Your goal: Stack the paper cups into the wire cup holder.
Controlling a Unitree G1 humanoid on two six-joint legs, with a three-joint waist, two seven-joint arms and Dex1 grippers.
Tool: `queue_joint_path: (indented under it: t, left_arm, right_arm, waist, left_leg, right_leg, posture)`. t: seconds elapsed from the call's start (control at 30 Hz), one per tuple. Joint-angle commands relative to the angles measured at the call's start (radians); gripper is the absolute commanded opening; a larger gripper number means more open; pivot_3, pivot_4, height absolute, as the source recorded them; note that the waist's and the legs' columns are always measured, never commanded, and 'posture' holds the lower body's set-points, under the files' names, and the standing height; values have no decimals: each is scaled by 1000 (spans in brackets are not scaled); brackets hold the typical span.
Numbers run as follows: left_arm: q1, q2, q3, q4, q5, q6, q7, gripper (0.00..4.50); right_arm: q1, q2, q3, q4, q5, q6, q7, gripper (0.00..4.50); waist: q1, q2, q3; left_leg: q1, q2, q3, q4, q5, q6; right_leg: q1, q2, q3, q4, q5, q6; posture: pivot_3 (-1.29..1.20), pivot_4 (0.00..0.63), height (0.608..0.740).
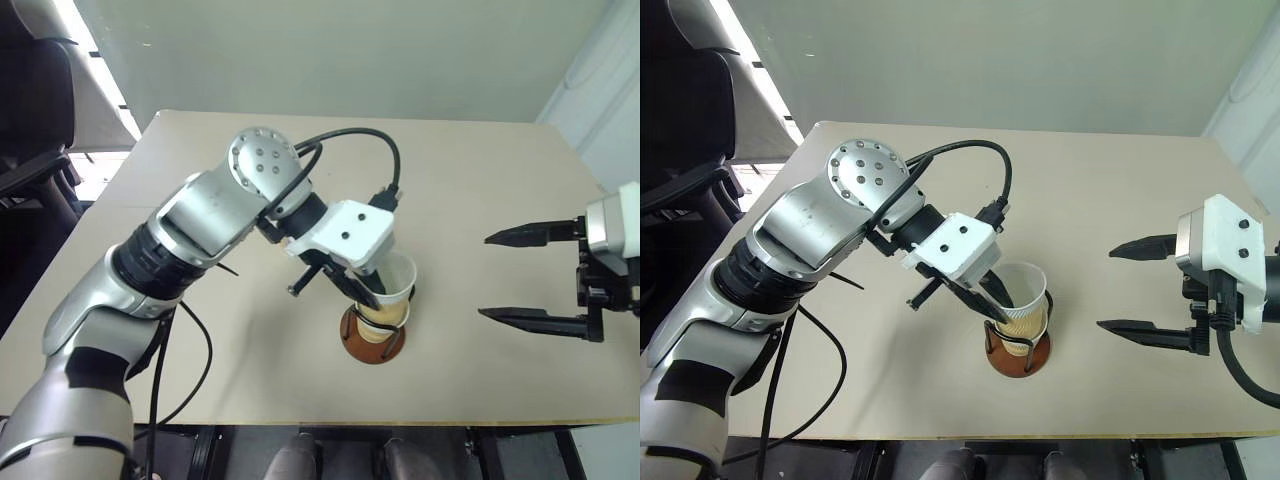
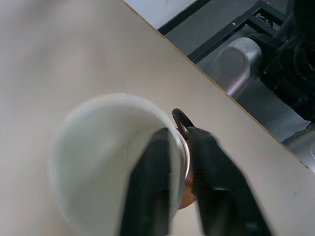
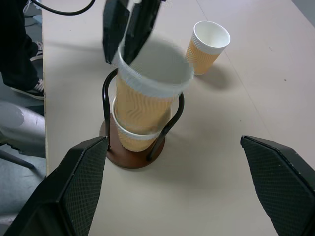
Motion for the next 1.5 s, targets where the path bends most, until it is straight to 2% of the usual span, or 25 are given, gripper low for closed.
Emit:
queue_joint_path:
  t: [0.03,0.23,0.27,0.5,0.57,0.63,0.73,0.83,1.0,1.23,1.5]
  left_arm:
    - [0,-9,33,-16,11,2,-34,2055]
    - [-6,-45,68,10,32,9,7,4247]
    - [-15,-60,78,27,43,10,30,4458]
    - [-115,-123,66,284,295,-115,180,4458]
    - [-33,-9,123,330,322,-242,158,4458]
    - [28,63,152,353,357,-321,168,4458]
    - [78,92,160,375,417,-379,209,4458]
    - [142,126,174,374,470,-409,243,4458]
    - [214,120,193,373,528,-393,312,4458]
    - [194,129,195,467,641,-474,391,4458]
    - [169,81,184,465,664,-471,366,4458]
  right_arm:
    - [-13,-16,-7,0,2,-16,-3,4427]
    - [-19,-17,11,4,-3,-21,-11,4427]
    - [-22,-17,17,5,-3,-21,-16,4427]
    - [-43,-16,59,18,-7,-24,-36,4427]
    - [-65,-18,90,34,-14,-32,-41,4427]
    - [-103,-21,130,52,-17,-40,-44,4427]
    - [-140,-24,168,72,-19,-48,-33,4427]
    - [-171,-23,201,87,-22,-56,-19,4427]
    - [-199,-19,224,84,-13,-51,-19,4427]
    - [-213,-14,242,81,-8,-49,-16,4427]
    - [-209,-17,236,76,-2,-42,-15,4427]
  waist:
    - [0,0,0]
    - [0,0,0]
    - [0,0,0]
    - [0,0,0]
    - [-3,1,0]
    - [-23,2,-1]
    - [-24,2,-1]
    - [-5,2,-1]
    - [2,2,-1]
    - [1,2,-1]
    - [2,2,-1]
  left_leg:
    - [0,0,0,0,0,0]
    - [0,0,0,0,0,0]
    - [0,0,0,0,0,0]
    - [0,0,0,2,0,0]
    - [0,0,0,2,0,0]
    - [2,0,1,-1,0,0]
    - [2,1,0,-2,0,0]
    - [-2,0,-2,2,0,1]
    - [-5,0,-2,6,-1,3]
    - [-5,0,-2,7,-1,3]
    - [-6,0,-2,8,-1,3]
  right_leg:
    - [0,0,0,0,0,0]
    - [0,0,0,0,0,0]
    - [0,0,0,0,0,0]
    - [0,0,0,2,0,0]
    - [0,0,0,2,0,0]
    - [-1,1,2,1,0,0]
    - [-2,2,2,1,0,0]
    - [-2,2,0,-1,0,1]
    - [-3,2,0,-1,0,1]
    - [-3,2,0,1,0,1]
    - [-3,1,0,1,0,1]
  posture:
    - [0,150,740]
    - [0,150,740]
    - [0,150,740]
    - [0,150,740]
    - [0,150,740]
    - [0,150,740]
    - [0,150,740]
    - [0,150,740]
    - [0,150,740]
    - [0,150,740]
    - [0,150,740]
